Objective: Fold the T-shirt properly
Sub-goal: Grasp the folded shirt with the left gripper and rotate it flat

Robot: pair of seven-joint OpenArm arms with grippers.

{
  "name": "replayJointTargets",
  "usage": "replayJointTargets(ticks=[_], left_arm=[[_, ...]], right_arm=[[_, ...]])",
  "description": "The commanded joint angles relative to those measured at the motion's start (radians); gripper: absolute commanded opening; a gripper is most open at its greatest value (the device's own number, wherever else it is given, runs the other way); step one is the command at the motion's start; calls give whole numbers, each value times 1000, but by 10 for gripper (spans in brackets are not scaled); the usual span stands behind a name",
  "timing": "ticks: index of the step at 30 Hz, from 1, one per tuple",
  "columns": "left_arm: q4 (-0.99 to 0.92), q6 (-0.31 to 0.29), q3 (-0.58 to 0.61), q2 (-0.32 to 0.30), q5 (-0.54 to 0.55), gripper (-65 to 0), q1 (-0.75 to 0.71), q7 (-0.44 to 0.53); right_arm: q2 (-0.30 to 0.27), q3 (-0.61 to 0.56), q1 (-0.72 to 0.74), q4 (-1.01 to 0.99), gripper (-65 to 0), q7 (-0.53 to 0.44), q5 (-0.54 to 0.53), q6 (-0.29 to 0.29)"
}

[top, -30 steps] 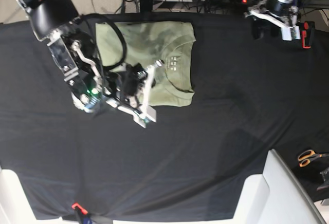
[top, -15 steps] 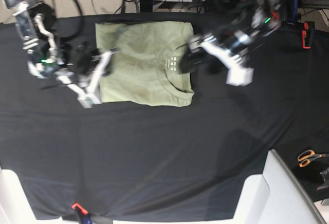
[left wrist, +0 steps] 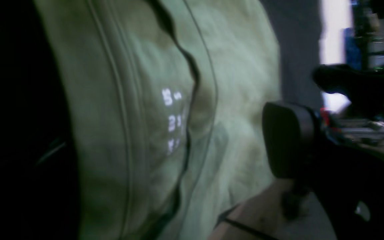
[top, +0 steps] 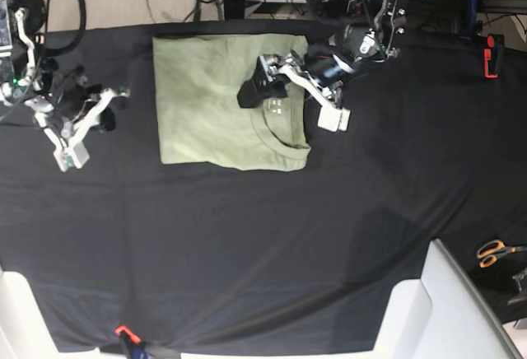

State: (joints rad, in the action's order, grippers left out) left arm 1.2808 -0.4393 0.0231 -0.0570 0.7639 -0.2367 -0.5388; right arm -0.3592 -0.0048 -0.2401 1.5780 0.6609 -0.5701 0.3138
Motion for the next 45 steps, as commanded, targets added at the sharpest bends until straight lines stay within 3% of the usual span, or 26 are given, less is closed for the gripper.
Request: replayJointTargets(ticks=[1,2,4,6,8,9,11,17,19,23,26,29,34,37,39,42,45], left_arm=[[-14,24,4,7,-25,0,4,-24],[-26,24,16,12,-25,0,6,-24],[-42,24,34,12,-25,-117,7,-22],[-57,24,42,12,-25,-311,23,-22],[-72,26,44,12,-25,-564,40,-24],[-72,26,44,12,-25,-650,50,-25],[-66,30,51,-4,-25,-650,73,-34],[3,33,212,-83,-25,-650,254,-314],[7,66,289,-119,-27,-650,323,-369],[3,110,616,-220,-82,-650,523,-415],[-17,110,840,-248,-192,-650,639,-429],[-72,110,938,-234,-327,-650,696,-419],[-102,104,952,-128,-593,-650,699,-406],[-103,104,955,-65,-757,-650,676,-324],[-111,95,955,-30,-814,-650,669,-298],[-108,21,970,10,-871,-650,656,-286],[-106,17,1020,19,-921,-650,649,-269]], right_arm=[[-10,33,-5,17,-650,-14,-6,15],[-4,48,-6,17,-650,-14,-6,31],[12,84,-9,15,-650,-13,-5,52],[18,124,-26,15,-650,-13,-6,63],[18,147,-31,15,-650,-13,-6,69],[18,156,-37,14,-650,-13,-6,71],[18,179,-51,14,-650,-13,-6,71],[19,188,-52,12,-650,-13,-6,71],[32,188,-52,12,-650,-13,-6,71],[47,188,-52,12,-650,-13,-6,64],[67,188,-51,15,-650,-13,-3,61],[73,188,-51,17,-650,-13,-3,60],[75,188,-49,17,-650,-13,-3,60],[75,188,-49,17,-650,-13,-3,58],[75,188,-49,14,-650,-13,-1,58],[75,190,-49,14,-650,-13,0,58],[75,190,-49,14,-650,-13,0,48]])
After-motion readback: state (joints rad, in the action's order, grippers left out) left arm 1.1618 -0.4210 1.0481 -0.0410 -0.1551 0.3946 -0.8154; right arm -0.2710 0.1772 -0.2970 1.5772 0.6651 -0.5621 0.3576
